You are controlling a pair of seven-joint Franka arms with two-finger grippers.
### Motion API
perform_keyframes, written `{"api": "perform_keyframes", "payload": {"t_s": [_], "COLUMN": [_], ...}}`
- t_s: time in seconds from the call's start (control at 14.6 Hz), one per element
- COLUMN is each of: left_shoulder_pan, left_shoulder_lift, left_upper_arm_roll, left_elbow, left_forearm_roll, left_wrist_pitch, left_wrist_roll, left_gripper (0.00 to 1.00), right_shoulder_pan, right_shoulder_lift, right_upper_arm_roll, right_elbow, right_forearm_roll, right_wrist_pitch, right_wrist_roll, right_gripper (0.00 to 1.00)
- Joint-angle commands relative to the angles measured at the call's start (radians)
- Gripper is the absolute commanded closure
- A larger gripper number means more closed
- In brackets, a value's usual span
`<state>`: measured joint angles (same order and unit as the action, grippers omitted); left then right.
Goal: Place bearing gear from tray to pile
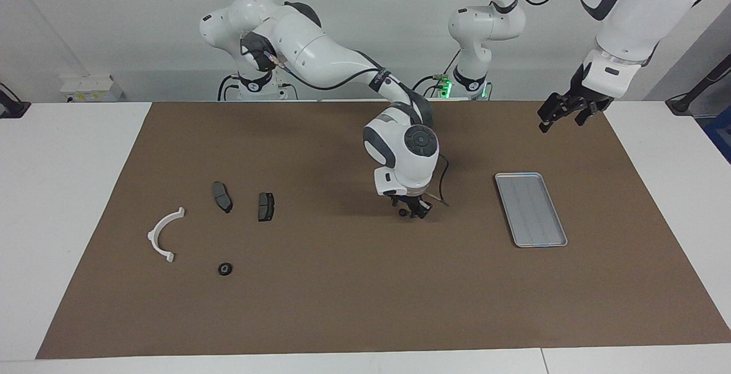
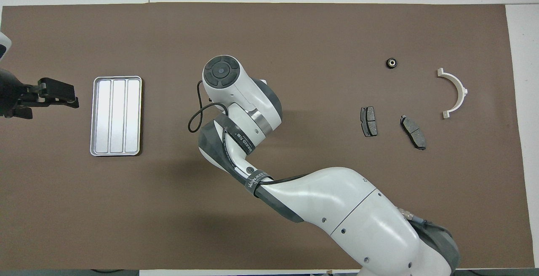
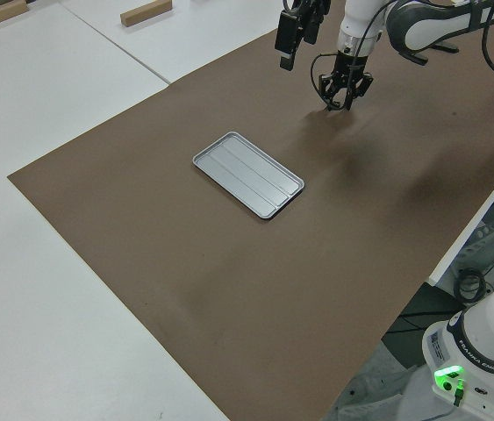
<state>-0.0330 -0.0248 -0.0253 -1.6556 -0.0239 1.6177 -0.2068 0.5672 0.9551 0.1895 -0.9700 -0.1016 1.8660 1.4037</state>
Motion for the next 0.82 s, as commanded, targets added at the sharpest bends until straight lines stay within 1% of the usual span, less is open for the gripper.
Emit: {"api": "perform_keyframes", "payload": {"t_s": [0.0, 0.07, 0.21, 0.27, 0.34, 0.48, 0.62, 0.75], "left_shoulder_pan": [0.005, 0.005, 0.005, 0.005, 0.005, 0.005, 0.005, 0.005], "left_shoulder_lift": [-0.032, -0.032, -0.032, -0.032, -0.032, -0.032, -0.032, -0.032], "left_upper_arm_roll": [-0.004, -0.004, -0.004, -0.004, -0.004, -0.004, -0.004, -0.004], "left_elbow": [-0.039, -0.039, -0.039, -0.039, -0.039, -0.039, -0.039, -0.039], "left_forearm_roll": [0.010, 0.010, 0.010, 0.010, 0.010, 0.010, 0.010, 0.010], "left_wrist_pitch": [0.025, 0.025, 0.025, 0.025, 0.025, 0.025, 0.025, 0.025], "left_wrist_roll": [0.009, 0.009, 0.009, 0.009, 0.009, 0.009, 0.009, 0.009], "left_gripper": [0.00, 0.00, 0.00, 0.00, 0.00, 0.00, 0.00, 0.00], "right_shoulder_pan": [-0.020, -0.020, -0.020, -0.020, -0.020, -0.026, -0.081, -0.145], "right_shoulder_lift": [0.002, 0.002, 0.004, 0.002, 0.002, -0.001, -0.024, -0.074], "right_upper_arm_roll": [0.016, 0.016, 0.015, 0.015, 0.015, 0.016, 0.027, 0.025], "right_elbow": [-0.010, -0.010, -0.010, -0.010, -0.010, -0.010, -0.004, 0.008], "right_forearm_roll": [0.008, 0.008, 0.006, 0.006, 0.006, 0.006, 0.008, 0.008], "right_wrist_pitch": [-0.005, -0.002, 0.001, -0.001, -0.002, -0.014, -0.066, -0.137], "right_wrist_roll": [-0.026, -0.026, -0.026, -0.028, -0.028, -0.046, -0.122, -0.251], "right_gripper": [0.67, 0.70, 0.91, 0.98, 1.00, 1.00, 1.00, 1.00]}}
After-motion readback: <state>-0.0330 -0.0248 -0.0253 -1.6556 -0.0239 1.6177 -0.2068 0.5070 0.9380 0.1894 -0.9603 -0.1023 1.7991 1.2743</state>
